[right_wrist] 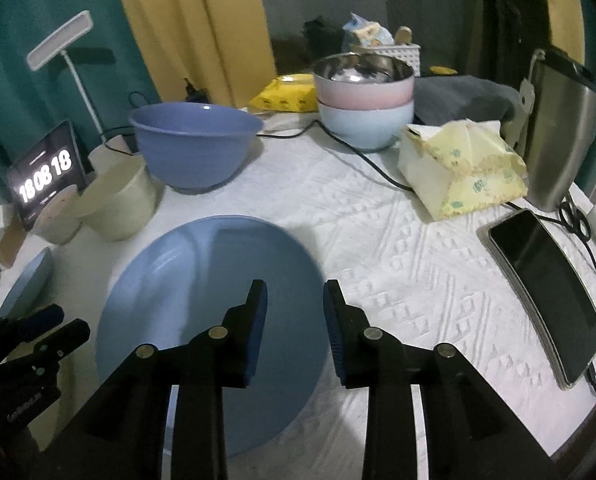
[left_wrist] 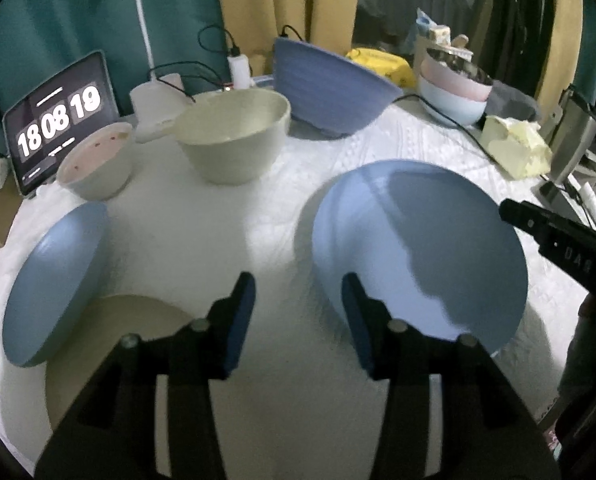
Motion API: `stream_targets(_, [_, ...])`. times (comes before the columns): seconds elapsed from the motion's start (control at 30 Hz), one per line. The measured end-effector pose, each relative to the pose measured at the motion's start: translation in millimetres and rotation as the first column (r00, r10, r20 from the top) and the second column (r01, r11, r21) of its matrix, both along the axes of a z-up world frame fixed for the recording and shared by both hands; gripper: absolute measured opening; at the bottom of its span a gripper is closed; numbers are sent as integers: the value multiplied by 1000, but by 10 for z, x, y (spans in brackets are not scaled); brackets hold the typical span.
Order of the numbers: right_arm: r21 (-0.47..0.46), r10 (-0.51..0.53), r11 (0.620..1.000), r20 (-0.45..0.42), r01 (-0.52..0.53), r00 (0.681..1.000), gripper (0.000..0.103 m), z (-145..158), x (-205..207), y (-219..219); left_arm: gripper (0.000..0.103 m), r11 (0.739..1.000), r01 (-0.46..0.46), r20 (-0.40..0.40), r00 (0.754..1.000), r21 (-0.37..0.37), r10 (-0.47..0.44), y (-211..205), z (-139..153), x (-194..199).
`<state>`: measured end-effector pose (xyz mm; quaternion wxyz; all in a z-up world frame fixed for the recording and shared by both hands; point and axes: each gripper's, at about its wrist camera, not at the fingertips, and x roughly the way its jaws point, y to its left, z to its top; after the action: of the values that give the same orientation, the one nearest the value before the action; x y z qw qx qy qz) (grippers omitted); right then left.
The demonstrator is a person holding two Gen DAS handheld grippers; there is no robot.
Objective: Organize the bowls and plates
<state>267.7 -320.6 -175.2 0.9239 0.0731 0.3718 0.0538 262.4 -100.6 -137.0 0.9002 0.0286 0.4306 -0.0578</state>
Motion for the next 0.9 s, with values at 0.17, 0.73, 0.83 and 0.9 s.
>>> stream_targets(0.17, [-11,30,1000,14,-30,999,31,94,-106,186,47,1000,-16,21,1000,-24,16,166,56,-110])
stream_targets(0.73, [-82,143,987,49,-139,989,31,329,-339,962,47,991,-120,116,985,-63,127,832,200,-443])
stream_targets(0.83, [-93,163,983,53,-157,985,31,361,-363,1120,47,987,-143,123,981,-76,152,995,208,-482])
stream_targets(0.9, [-97,175,981,55,-169,983,31,380,-372,1227,47,984,-157,130,977,-82,167,1103,220,-513])
